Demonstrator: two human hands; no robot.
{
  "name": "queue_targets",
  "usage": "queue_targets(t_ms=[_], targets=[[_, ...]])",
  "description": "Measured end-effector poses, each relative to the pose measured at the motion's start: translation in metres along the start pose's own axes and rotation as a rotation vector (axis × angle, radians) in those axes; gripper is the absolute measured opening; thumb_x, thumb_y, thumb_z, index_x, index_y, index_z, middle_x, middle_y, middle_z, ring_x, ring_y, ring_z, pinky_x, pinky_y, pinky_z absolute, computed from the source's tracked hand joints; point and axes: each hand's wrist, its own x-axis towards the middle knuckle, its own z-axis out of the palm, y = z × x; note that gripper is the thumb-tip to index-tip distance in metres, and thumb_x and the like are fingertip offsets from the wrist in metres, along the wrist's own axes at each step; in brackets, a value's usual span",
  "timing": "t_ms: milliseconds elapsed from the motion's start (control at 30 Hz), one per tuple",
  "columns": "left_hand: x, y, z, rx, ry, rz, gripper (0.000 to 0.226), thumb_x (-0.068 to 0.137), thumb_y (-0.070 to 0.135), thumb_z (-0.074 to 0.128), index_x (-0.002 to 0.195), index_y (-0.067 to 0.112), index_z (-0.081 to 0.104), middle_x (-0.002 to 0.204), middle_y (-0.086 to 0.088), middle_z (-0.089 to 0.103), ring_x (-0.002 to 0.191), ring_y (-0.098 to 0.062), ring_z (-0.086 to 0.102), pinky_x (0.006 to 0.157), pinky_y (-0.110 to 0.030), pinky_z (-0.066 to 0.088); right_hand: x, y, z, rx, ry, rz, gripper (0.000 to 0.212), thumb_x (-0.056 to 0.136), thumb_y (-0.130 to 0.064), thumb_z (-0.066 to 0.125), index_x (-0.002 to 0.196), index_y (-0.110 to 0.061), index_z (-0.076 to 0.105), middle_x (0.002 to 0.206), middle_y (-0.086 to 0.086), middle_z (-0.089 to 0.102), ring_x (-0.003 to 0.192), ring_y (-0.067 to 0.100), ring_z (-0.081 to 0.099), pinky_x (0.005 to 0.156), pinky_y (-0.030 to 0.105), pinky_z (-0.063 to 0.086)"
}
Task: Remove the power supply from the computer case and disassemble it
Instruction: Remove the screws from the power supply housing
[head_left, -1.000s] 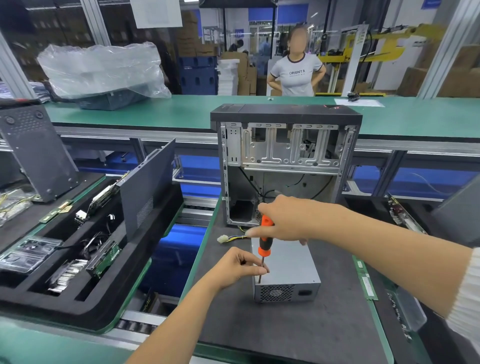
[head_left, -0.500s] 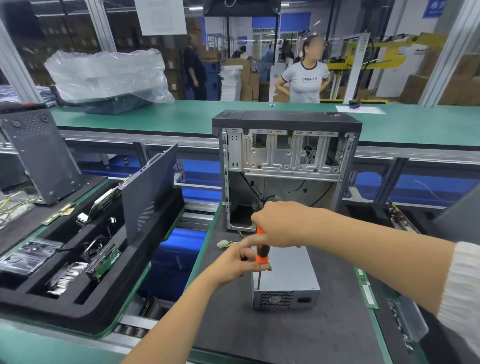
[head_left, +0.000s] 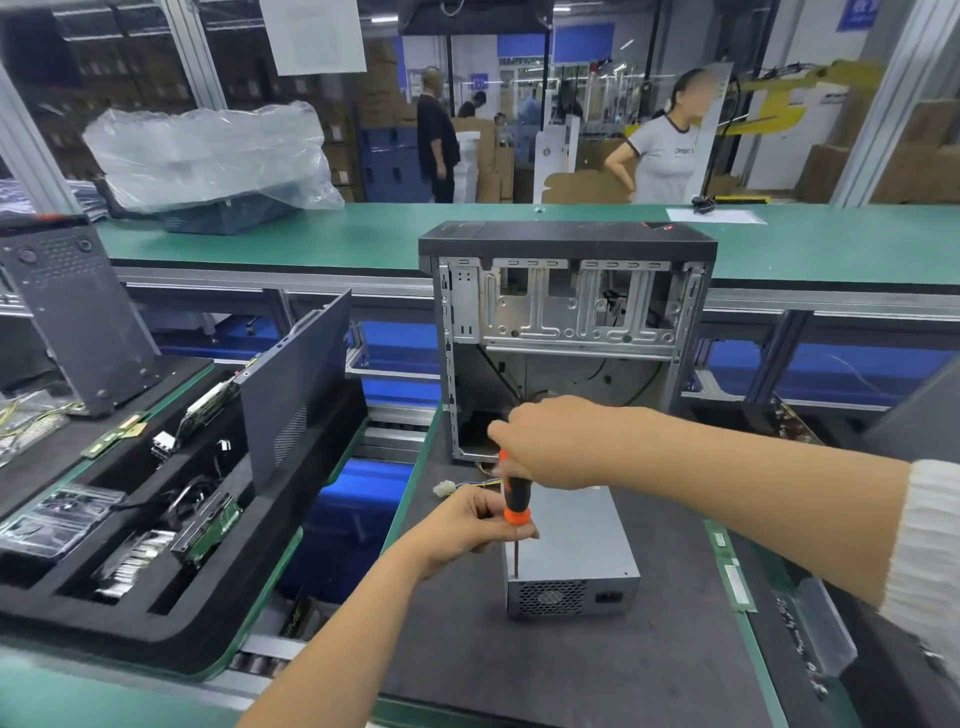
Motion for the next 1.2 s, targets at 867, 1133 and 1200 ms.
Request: queue_targets(t_ms=[867, 1133, 1200], targets=[[0.003, 0.004, 0.002, -0.021, -0.022, -0.023, 0.003, 0.081, 0.027, 0.079, 0.083, 0.027, 0.076, 0.078, -0.02, 0.044, 0.068, -0.024, 0.022, 0.056, -0.027, 0.019, -0.01, 0.007, -0.014, 0.232, -0.096, -0.055, 0.05, 0.084, -0.038, 0.067, 0.125, -0.027, 0.041, 0.113, 0.0, 0.042, 0.09, 0.022, 0.051, 0.064, 0.031, 0.043], [0.007, 0.002, 0.001, -0.016, -0.021, -0.034, 0.011, 0.079, 0.031, 0.079, 0.082, 0.021, 0.078, 0.079, -0.019, 0.039, 0.067, -0.023, 0.022, 0.054, -0.021, 0.022, -0.002, 0.003, -0.001, 0.189, -0.078, -0.073, 0.037, 0.09, -0.019, 0.06, 0.123, -0.024, 0.043, 0.116, 0.004, 0.042, 0.088, 0.021, 0.043, 0.058, 0.027, 0.036], [0.007, 0.002, 0.001, -0.033, -0.032, -0.034, 0.008, 0.08, 0.029, 0.079, 0.079, 0.022, 0.076, 0.085, -0.017, 0.044, 0.073, -0.029, 0.022, 0.054, -0.024, 0.021, -0.004, 0.008, -0.004, 0.288, -0.106, -0.07, 0.055, 0.084, -0.031, 0.069, 0.13, -0.03, 0.038, 0.122, 0.001, 0.035, 0.099, 0.023, 0.044, 0.072, 0.034, 0.046]])
